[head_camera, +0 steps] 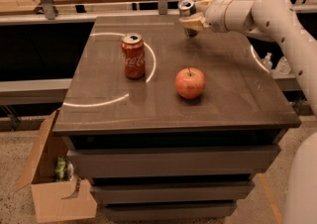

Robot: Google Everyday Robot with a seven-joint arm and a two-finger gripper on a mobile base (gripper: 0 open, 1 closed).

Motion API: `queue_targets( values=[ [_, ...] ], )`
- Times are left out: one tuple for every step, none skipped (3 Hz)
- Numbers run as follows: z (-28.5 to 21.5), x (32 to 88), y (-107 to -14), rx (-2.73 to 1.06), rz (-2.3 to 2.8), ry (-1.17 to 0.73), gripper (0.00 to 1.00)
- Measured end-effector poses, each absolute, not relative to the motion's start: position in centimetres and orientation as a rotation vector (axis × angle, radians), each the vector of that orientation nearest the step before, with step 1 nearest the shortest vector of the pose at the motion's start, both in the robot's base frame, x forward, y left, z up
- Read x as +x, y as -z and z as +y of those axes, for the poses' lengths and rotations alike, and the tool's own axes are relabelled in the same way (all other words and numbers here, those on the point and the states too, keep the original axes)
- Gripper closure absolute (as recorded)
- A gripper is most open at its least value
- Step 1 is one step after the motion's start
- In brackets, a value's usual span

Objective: Knock redbull can over

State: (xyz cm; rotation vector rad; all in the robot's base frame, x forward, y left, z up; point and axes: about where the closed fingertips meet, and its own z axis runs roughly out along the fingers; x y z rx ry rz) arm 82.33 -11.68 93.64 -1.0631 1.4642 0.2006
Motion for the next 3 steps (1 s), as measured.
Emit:
queue_targets(
  values=[
    [-11.3,78.7,-92.6,-1.329,1.384,-0.091,1.0],
    [-10.4,74.7,-91.8,-1.533,1.324,0.062,1.0],
    [-9.9,72.9,-90.5,-1.634,1.277,0.229,0.98]
  ],
)
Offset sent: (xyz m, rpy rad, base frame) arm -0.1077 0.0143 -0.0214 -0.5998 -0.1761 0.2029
